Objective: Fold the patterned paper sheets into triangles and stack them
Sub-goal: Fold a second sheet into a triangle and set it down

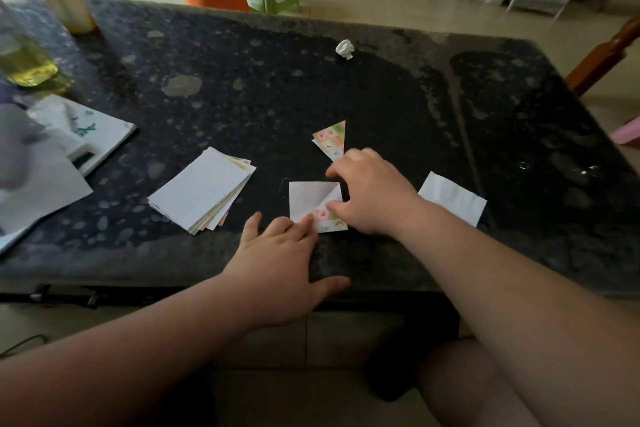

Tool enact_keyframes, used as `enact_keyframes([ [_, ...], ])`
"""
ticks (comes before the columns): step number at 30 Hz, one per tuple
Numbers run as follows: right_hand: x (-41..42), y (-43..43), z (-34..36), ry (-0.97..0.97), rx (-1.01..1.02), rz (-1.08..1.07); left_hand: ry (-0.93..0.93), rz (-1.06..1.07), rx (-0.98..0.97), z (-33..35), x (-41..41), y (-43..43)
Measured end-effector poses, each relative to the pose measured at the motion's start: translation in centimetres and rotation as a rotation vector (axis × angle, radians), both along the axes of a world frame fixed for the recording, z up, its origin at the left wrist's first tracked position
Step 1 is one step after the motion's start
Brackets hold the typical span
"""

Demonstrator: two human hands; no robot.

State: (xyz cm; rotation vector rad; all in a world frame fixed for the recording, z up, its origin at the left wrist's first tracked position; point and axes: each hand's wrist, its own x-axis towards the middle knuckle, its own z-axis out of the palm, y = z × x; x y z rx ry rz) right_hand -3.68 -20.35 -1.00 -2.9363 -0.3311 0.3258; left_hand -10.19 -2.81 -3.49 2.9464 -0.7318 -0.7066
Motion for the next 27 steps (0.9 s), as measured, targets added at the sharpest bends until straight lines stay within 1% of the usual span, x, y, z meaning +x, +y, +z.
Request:
enact_keyframes([
  [4, 1.9, 0.0, -1.2, 0.169, 0.042, 0.034, -0.018, -0.01, -0.082, -0.1, 0.2, 1.0],
  [7, 2.8, 0.7, -1.1, 0.211, 0.056, 0.05, -0.08, -0.005, -0.135, -0.4, 0.4, 1.8],
  [9, 3.2, 1.2, -0.7, 0.242, 0.053, 0.046, -0.084, -0.039, -0.108, -0.3, 0.4, 2.3],
  [12, 3.3, 1.4, -0.7, 0.304, 0.048, -0.016, -0.032, -0.091, -0.017, 0.0, -0.2, 2.8],
  [15, 3.1, 1.0, -0.7, 0.347, 0.057, -0.008, -0.018, -0.035, 0.002, 0.1, -0.9, 3.0],
  [18, 2.8, 0.2, -0.4, 0.412, 0.192, -0.054, -0.072, 0.105, -0.122, 0.5, -0.1, 3.0],
  [21, 2.3, -0.5, -0.2, 0.469, 0.251, -0.096, -0.051, 0.343, -0.301, 0.1, 1.6, 2.7],
  [24, 1.8, -1.1, -0.2, 0.492, 0.346, -0.177, -0.073, 0.571, -0.49, -0.6, 3.2, 2.3],
  [25, 1.5, -1.5, -0.3, 0.486, 0.412, -0.206, -0.035, 0.637, -0.564, -0.6, 3.8, 2.2],
  [27, 0.7, -2.1, -0.5, 0.51, 0.626, -0.294, 0.105, 0.73, -0.732, -0.4, 4.8, 2.1],
])
